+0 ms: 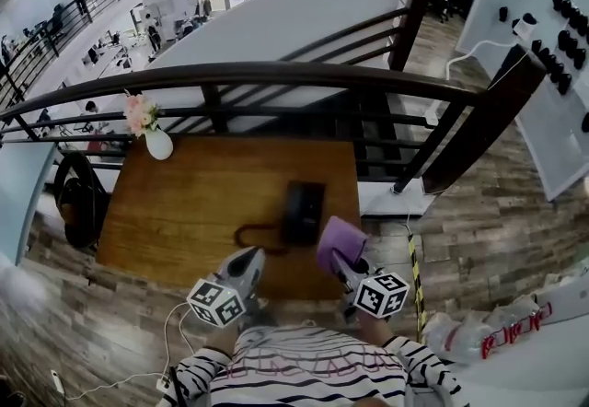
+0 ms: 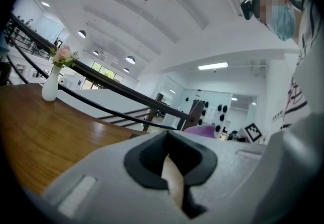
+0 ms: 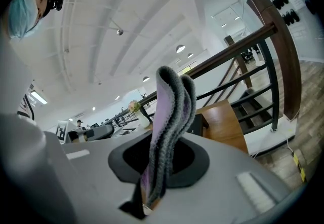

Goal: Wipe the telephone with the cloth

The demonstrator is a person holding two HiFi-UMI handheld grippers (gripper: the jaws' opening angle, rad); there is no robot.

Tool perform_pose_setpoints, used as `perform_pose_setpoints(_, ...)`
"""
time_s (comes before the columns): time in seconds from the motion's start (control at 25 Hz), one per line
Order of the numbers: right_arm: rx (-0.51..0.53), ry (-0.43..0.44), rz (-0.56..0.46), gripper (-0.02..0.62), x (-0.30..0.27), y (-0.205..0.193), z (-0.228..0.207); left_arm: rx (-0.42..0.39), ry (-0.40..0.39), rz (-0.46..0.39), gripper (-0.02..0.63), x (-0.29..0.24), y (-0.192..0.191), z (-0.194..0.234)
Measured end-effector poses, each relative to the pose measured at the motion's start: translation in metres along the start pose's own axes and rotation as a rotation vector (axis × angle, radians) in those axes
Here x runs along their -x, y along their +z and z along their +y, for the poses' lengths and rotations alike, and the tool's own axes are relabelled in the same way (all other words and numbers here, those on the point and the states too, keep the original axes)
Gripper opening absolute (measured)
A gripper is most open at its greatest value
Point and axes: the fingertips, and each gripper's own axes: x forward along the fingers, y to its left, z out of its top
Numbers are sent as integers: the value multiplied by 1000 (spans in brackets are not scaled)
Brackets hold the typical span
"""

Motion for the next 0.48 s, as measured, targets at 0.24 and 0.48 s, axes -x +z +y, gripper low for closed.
perform_pose_setpoints(0.24, -13, -33, -29, 52, -49, 16, 13, -24, -59, 17, -2, -15, 37, 44)
perform_pose_setpoints(0.48, -2, -59, -36, 51, -98, 28, 13, -46, -94, 14, -2, -27, 65, 83)
